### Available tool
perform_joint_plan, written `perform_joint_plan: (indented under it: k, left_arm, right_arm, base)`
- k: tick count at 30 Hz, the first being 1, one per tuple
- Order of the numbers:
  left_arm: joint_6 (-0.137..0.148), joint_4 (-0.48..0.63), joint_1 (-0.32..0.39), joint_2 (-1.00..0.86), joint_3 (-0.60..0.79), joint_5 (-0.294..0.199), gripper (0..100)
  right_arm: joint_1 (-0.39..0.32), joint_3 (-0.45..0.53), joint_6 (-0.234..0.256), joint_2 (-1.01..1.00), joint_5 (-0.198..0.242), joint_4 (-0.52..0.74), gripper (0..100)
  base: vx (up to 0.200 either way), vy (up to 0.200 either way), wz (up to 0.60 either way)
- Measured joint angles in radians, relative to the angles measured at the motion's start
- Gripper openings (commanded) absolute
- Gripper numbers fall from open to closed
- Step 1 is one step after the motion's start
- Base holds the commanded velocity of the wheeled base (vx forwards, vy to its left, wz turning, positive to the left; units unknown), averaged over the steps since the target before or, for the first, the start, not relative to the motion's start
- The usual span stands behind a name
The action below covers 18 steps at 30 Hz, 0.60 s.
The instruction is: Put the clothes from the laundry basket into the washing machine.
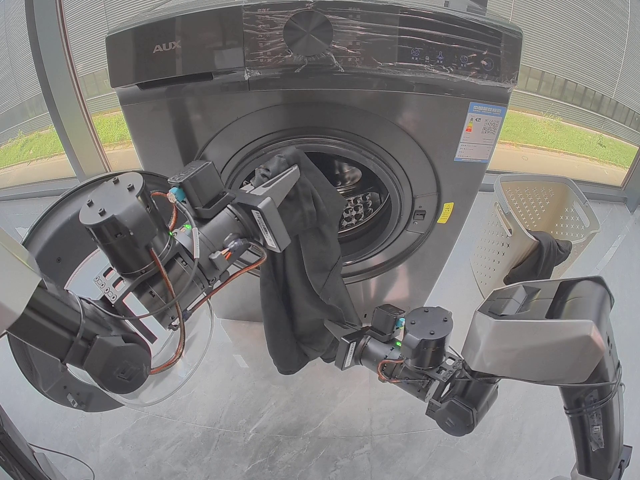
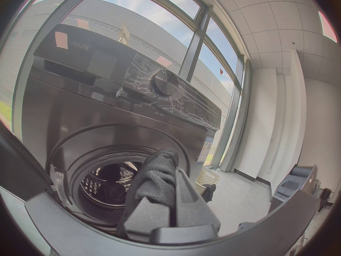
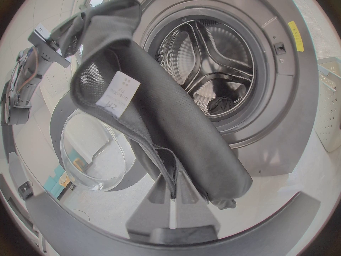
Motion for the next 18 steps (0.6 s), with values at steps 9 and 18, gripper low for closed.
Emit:
perform_joint_plan:
  k: [9, 18]
  left_arm:
    - [0.0, -0.008, 0.048, 0.005, 0.027, -0.01, 0]
    - [0.0, -0.076, 0.082, -0.046, 0.134, -0.015, 0]
  right_arm:
    - [-0.008, 0.201, -0.07, -0.165, -0.015, -0.008, 0]
    - [-0.075, 0.353, -0.159, -0.338, -0.014, -0.009, 0]
  base:
    - [0.0, 0.0, 0.0]
    - [0.0, 0.0, 0.0]
